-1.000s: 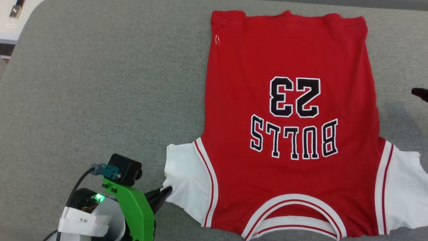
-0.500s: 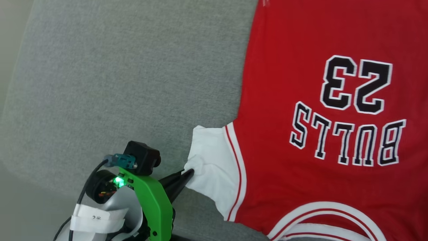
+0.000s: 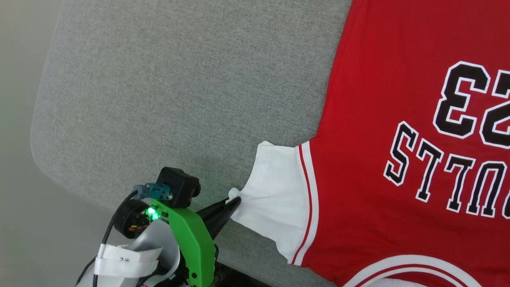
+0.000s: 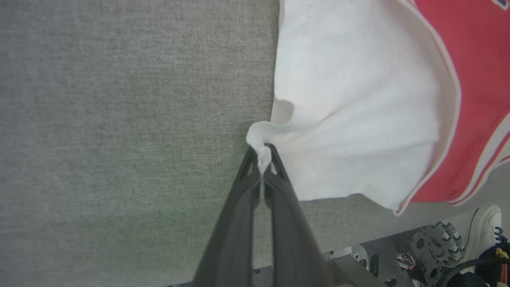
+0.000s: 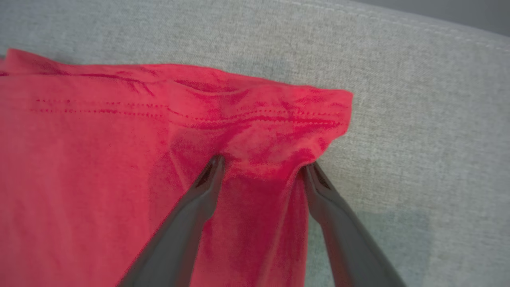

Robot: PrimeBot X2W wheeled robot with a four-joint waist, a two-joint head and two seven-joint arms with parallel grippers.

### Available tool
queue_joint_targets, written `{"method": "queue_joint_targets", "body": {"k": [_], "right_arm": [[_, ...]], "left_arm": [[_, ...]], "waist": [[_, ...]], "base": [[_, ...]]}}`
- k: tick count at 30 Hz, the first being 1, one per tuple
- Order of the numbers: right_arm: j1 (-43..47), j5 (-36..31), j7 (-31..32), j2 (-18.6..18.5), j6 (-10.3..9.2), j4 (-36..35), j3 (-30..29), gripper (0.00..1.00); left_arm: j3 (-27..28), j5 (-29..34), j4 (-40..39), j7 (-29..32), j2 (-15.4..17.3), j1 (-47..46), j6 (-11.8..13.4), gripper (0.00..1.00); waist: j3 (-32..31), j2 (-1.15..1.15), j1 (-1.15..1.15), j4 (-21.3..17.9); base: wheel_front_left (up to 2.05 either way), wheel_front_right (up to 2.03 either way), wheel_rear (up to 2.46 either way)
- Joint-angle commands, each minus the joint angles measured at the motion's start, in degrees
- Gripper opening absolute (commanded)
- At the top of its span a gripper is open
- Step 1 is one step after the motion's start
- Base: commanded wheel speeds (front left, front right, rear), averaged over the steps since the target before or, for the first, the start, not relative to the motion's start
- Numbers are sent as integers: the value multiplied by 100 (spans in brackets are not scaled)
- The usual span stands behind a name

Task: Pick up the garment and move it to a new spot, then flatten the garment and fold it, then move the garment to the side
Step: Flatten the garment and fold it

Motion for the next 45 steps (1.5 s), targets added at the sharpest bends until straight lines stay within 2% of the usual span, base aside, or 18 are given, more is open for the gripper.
{"method": "queue_joint_targets", "body": {"k": [1, 3, 4, 5, 6, 14, 24, 35, 45], "right_arm": [[118, -22, -17, 48, -6, 173, 60, 100], [177, -8, 12, 37, -6, 240, 121, 100], [219, 21, 47, 36, -6, 272, 149, 92], [248, 48, 53, 32, -6, 279, 176, 35], [280, 77, 37, 20, -6, 285, 206, 0], [522, 263, -104, -96, -6, 349, 355, 0], [1242, 518, -373, -197, -6, 309, 317, 0], [2958, 1202, -922, -8, -6, -15, 48, 0], [4761, 1672, -1146, 153, -6, -960, -264, 0]], "left_arm": [[-11, 47, 23, -40, -54, -137, -32, 0], [-23, 51, 48, -53, -61, -143, -37, 0], [-29, 49, 61, -58, -67, -147, -39, 0], [-34, 49, 71, -59, -70, -152, -41, 0], [-39, 47, 84, -60, -74, -159, -44, 0], [-5, 32, 173, -86, -60, -156, 0, 0], [133, -33, 222, -64, 34, -65, 152, 0], [237, -196, 424, -129, 27, 313, 386, 0], [331, -292, 587, -295, 15, 704, 573, 0]], "waist": [[47, 0, -1, 47], [50, 0, -1, 51], [48, 0, -1, 53], [46, 0, -1, 54], [40, 0, -1, 56], [-171, 0, -1, -39], [-780, 0, -1, -479], [-1836, 0, -1, -1157], [-2546, 0, -1, -1660]], "base": [[0, 0, 0], [0, 0, 0], [0, 0, 0], [0, 0, 0], [0, 0, 0], [0, 0, 0], [0, 0, 0], [0, 0, 0], [0, 0, 0]]}}
